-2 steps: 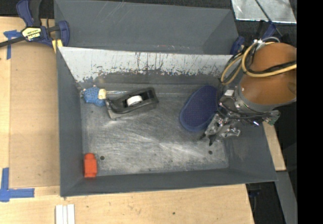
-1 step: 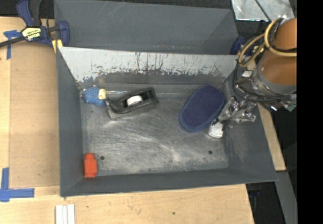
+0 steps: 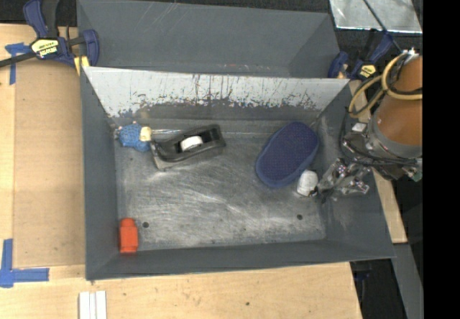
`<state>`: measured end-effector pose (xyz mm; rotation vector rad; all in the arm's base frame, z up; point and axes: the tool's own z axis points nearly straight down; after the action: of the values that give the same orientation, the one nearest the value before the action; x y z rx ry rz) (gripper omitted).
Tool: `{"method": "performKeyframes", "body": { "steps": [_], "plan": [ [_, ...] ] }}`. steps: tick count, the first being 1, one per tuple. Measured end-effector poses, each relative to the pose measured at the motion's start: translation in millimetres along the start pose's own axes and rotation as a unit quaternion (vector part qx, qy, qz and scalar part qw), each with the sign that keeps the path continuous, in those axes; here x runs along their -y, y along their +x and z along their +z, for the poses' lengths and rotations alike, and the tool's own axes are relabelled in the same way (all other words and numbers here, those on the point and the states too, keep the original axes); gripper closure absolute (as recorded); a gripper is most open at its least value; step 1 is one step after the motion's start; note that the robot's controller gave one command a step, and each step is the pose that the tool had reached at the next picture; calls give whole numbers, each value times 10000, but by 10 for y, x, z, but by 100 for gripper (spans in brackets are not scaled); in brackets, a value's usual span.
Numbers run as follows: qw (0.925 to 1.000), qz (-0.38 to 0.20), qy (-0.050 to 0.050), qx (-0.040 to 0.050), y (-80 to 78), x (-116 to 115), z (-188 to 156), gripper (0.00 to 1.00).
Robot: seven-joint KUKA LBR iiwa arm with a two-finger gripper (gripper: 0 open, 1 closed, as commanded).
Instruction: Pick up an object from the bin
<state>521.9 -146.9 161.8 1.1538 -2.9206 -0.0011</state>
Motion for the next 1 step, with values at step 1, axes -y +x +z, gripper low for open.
{"method": "performKeyframes", "body": {
  "steps": [1],
  "plan": [
    [9993,379,6,42,-779,-394,72,100]
  ]
}}
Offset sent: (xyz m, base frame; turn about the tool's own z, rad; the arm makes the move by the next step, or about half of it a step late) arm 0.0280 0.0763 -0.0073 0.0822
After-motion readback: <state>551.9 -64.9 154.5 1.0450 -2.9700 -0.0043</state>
